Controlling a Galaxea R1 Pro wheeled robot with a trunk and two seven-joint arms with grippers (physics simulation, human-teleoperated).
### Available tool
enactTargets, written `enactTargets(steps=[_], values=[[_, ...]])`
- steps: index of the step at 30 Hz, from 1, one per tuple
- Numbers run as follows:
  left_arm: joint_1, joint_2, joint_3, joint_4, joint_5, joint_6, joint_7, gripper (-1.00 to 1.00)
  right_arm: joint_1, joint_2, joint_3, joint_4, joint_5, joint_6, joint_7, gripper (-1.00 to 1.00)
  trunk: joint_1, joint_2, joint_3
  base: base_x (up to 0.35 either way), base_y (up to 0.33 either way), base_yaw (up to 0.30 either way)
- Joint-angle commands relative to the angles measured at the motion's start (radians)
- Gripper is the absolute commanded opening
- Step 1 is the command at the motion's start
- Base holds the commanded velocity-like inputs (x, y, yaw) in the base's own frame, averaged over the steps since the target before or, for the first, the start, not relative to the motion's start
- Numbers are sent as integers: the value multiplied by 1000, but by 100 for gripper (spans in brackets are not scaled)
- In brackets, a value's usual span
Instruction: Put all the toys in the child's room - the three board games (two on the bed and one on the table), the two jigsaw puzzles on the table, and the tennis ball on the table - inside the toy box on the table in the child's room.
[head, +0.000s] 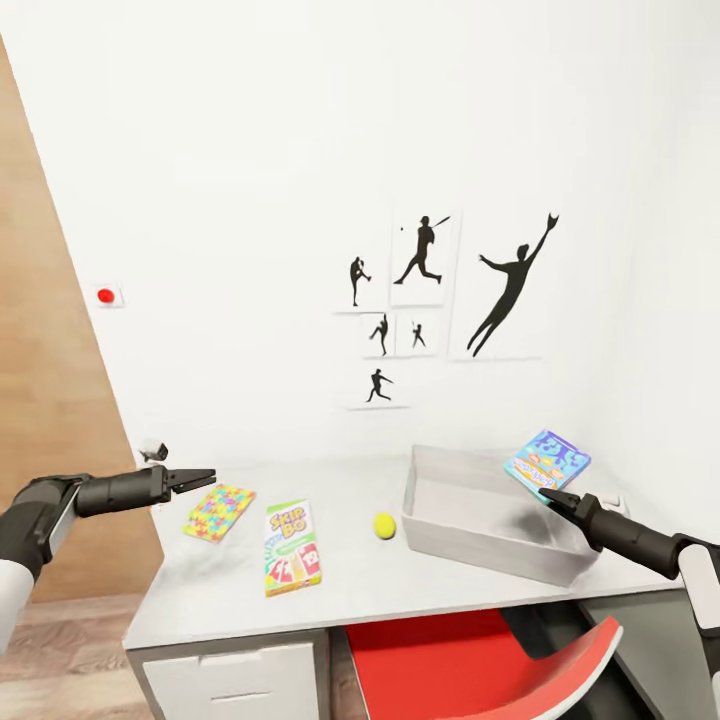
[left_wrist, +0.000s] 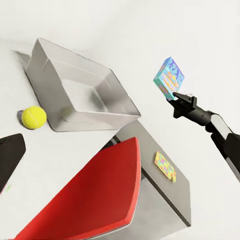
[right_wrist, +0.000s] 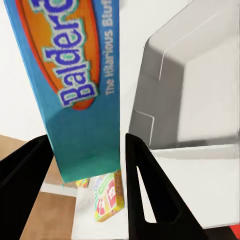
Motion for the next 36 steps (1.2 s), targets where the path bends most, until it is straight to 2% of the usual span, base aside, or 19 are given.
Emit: enactTargets(steps=[1, 10, 22, 36], values=[[0, 1, 0, 0, 0, 11, -4, 100, -1, 0, -2, 1, 4, 4, 7, -100, 1, -1, 0, 287, 53, -270], [0, 2, 0, 1, 0, 10, -4, 100, -1, 0, -3, -3, 3, 3, 7, -100, 1, -1, 0, 297, 22, -87], [0, -1, 0, 1, -1, 10, -4, 100, -1, -10, -3, 1, 3, 9, 7, -100, 1, -1, -17, 81, -53, -1], [0, -1, 0, 1, -1, 10, -4, 100, -1, -11, -2, 2, 3, 7, 7, -100, 1, -1, -18, 35, -84, 0]])
